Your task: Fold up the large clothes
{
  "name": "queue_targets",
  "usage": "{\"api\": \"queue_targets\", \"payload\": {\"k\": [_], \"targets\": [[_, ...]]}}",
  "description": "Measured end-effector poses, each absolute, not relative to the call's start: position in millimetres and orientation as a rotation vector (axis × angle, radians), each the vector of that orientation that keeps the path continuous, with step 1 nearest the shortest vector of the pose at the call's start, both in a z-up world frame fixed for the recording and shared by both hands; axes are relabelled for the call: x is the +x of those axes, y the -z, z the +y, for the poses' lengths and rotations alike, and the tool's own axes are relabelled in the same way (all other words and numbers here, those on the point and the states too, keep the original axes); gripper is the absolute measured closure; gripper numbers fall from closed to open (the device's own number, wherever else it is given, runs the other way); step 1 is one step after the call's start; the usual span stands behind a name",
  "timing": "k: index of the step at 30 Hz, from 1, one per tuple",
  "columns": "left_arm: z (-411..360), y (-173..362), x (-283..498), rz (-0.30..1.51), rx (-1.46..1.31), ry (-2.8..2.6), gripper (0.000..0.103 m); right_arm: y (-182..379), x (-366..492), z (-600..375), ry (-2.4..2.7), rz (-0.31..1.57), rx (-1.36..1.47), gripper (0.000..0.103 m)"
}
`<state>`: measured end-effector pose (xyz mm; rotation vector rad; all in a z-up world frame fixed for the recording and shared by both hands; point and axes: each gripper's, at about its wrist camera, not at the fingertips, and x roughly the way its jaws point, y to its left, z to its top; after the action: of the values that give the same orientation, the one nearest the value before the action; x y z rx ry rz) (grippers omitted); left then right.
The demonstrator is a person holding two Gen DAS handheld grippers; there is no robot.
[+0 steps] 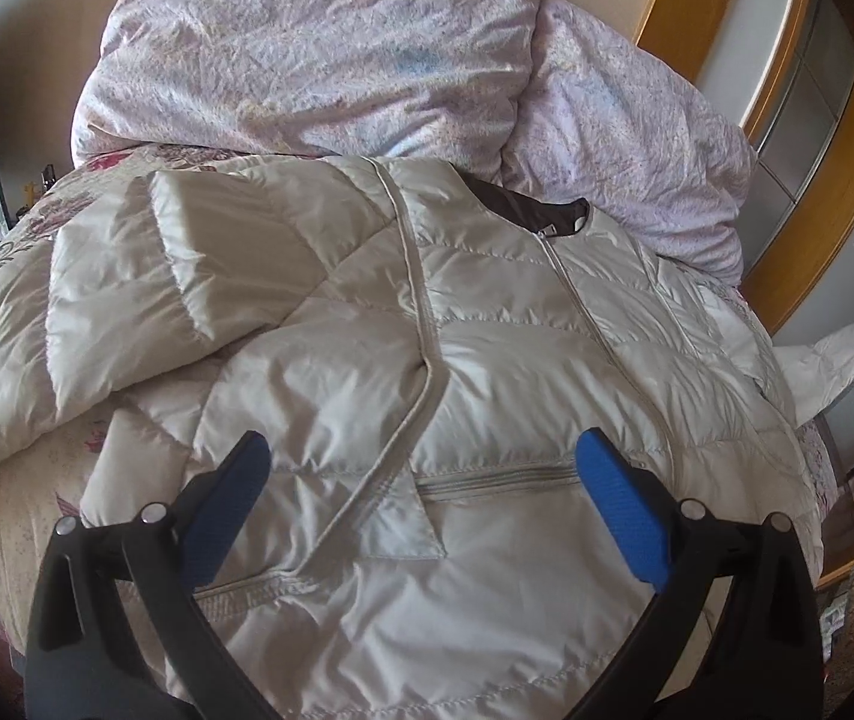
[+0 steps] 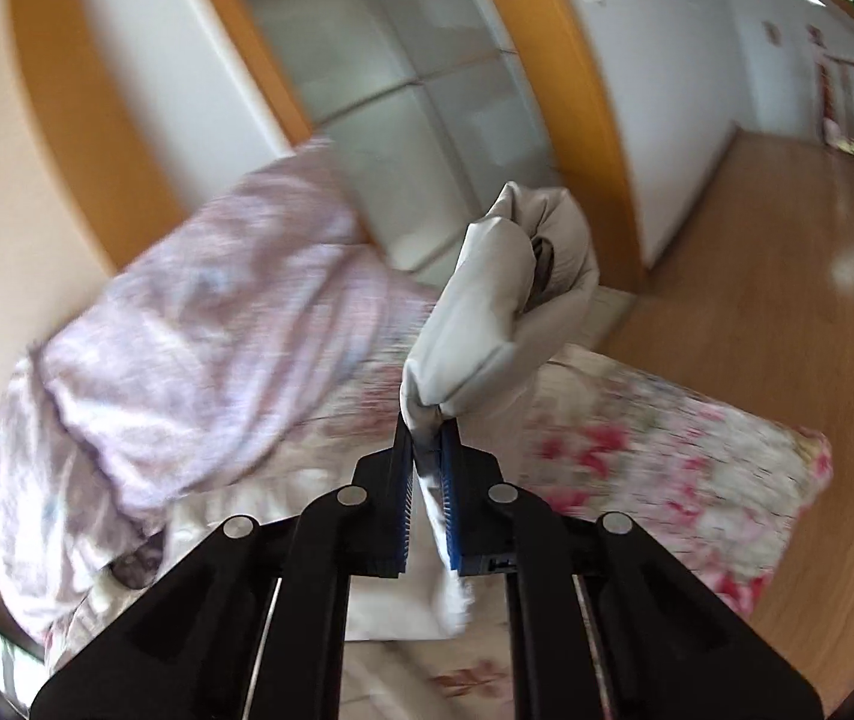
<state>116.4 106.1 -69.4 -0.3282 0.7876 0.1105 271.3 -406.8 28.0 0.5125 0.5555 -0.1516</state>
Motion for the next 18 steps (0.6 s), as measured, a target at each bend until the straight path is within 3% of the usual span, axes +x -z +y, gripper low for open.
{"api": "queue_targets", "payload": {"k": [9, 18], "targets": [[139.8, 63.4, 95.4, 0.761, -0.383, -0.161, 0.002, -67.4, 293.3, -221.3, -0.367, 0.573, 0.339, 0.094], [185.0, 61.2, 63.5, 0.731, -0.417, -0.335, 0.002, 4.2, 306.6, -59.2, -0.622, 0.801, 0.165, 0.094]]}}
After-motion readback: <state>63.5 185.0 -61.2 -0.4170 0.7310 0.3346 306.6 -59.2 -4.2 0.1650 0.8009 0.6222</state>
